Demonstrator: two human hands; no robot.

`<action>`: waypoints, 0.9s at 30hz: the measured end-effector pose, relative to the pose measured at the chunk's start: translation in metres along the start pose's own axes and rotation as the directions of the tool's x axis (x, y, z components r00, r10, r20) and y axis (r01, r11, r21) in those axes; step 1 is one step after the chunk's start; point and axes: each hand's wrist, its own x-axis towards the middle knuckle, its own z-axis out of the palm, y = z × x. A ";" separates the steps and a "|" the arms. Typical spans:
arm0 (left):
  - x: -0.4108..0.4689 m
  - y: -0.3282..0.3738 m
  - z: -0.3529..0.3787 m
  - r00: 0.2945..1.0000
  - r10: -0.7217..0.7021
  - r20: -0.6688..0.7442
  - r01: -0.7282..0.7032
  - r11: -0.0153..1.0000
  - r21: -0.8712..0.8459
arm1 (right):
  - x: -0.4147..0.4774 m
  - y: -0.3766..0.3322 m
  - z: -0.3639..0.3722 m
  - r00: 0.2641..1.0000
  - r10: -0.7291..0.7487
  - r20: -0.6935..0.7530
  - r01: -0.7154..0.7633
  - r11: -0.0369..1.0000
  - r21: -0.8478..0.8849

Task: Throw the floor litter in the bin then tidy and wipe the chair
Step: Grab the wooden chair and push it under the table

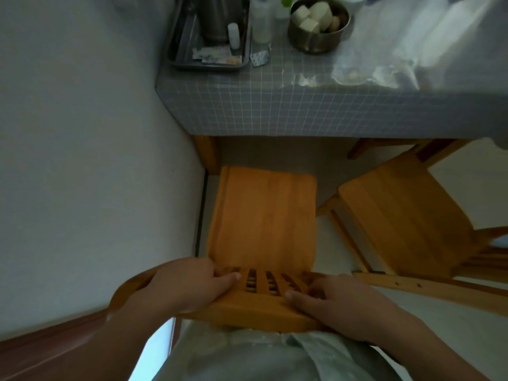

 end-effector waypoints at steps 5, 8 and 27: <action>0.000 0.016 -0.005 0.997 -0.028 -0.073 0.026 0.999 -0.029 | -0.004 0.008 -0.006 0.996 -0.088 -0.024 0.087 0.995 -0.055; 0.000 0.026 -0.006 0.996 -0.042 -0.076 0.038 0.998 -0.043 | -0.005 0.016 -0.010 0.991 -0.127 -0.050 0.120 0.986 -0.118; 0.042 0.055 -0.078 0.984 -0.040 -0.174 0.014 0.989 -0.147 | 0.034 0.004 -0.119 0.987 -0.058 -0.148 0.037 0.990 -0.138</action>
